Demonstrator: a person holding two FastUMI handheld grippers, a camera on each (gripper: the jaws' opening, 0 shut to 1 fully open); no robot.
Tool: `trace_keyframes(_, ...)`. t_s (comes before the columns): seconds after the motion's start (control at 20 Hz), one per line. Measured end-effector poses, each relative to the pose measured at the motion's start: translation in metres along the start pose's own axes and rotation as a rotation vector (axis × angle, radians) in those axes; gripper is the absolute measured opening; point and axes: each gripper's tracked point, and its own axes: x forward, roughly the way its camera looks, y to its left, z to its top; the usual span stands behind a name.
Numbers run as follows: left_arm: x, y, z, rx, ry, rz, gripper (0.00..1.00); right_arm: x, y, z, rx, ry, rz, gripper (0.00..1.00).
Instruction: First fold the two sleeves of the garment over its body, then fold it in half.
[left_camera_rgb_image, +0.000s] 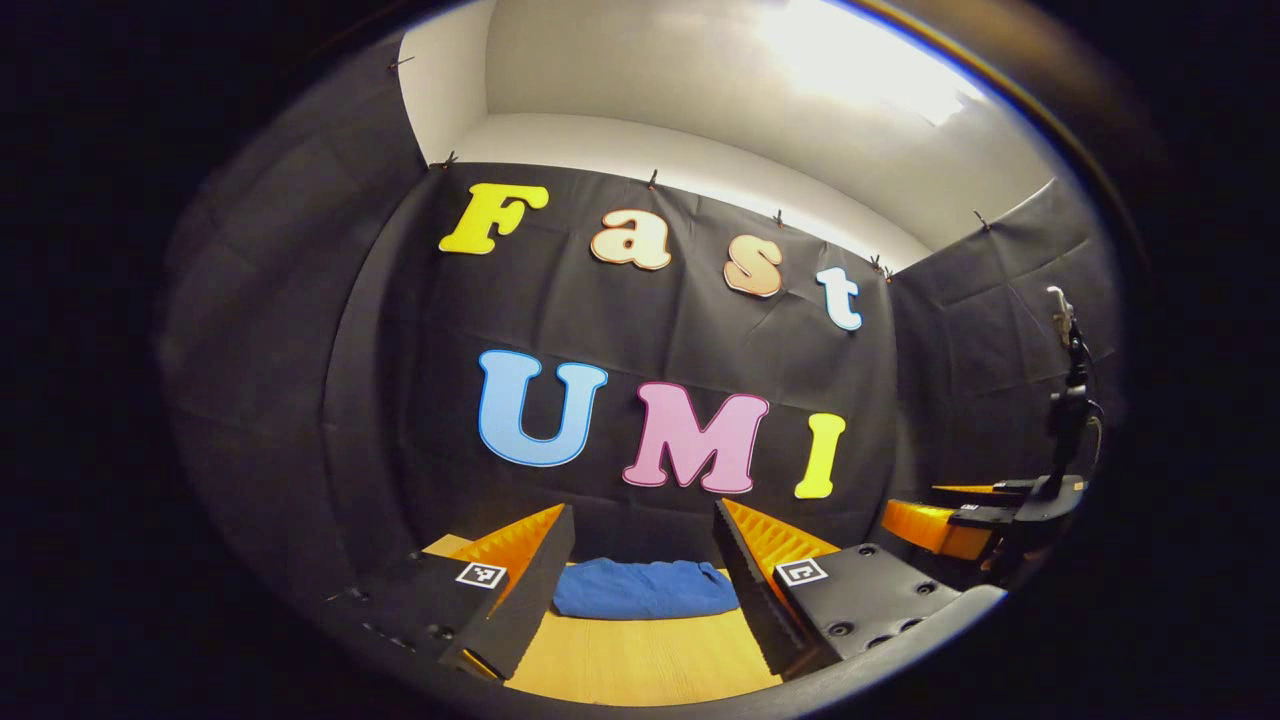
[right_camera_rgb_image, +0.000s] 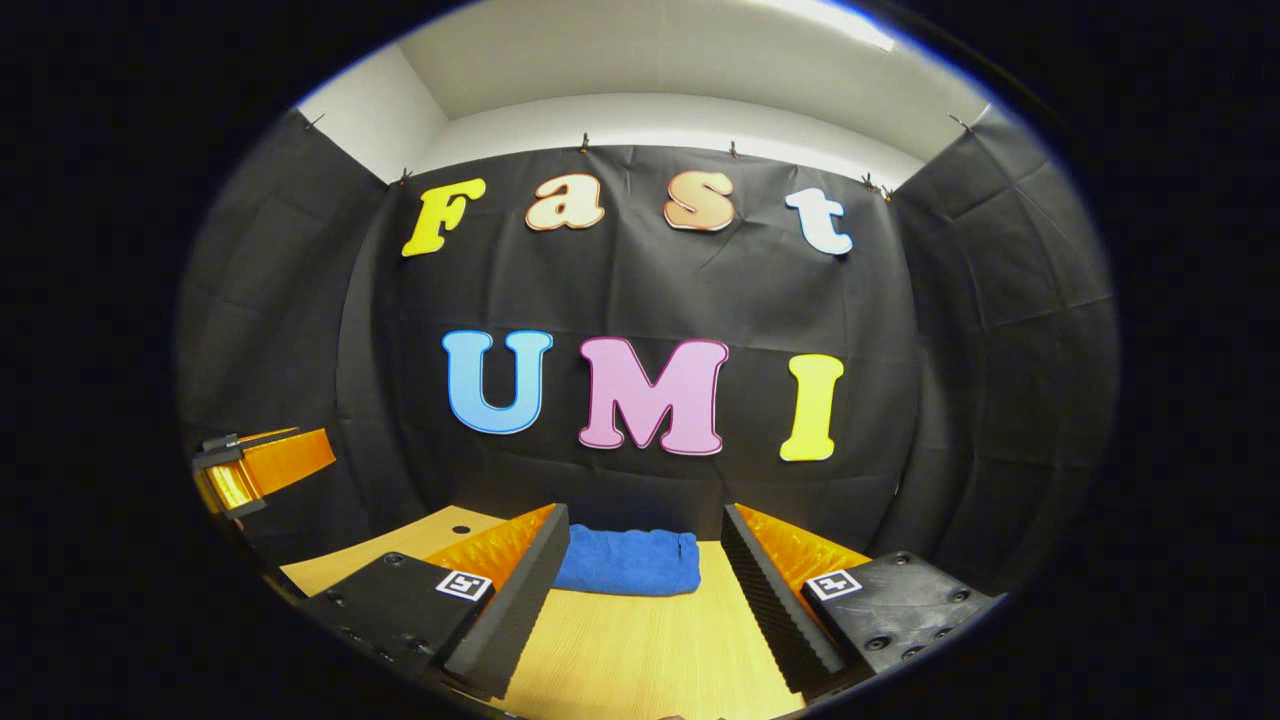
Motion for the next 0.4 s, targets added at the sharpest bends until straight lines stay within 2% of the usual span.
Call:
trace_keyframes(0.05,-0.0001,0.0000,0.0016,0.010,-0.003,0.001,0.80,0.0005,0.0043,0.0041,-0.008,-0.022,0.009,0.95)
trace_keyframes(0.1,0.0003,-0.0003,0.0034,0.024,-0.007,-0.001,0.80,0.0005,0.0049,0.0056,-0.017,-0.037,0.011,0.97)
trace_keyframes(0.4,-0.0014,-0.0069,0.0079,0.080,-0.017,-0.026,0.80,0.0001,0.0044,-0.0027,0.015,-0.036,-0.009,0.96)
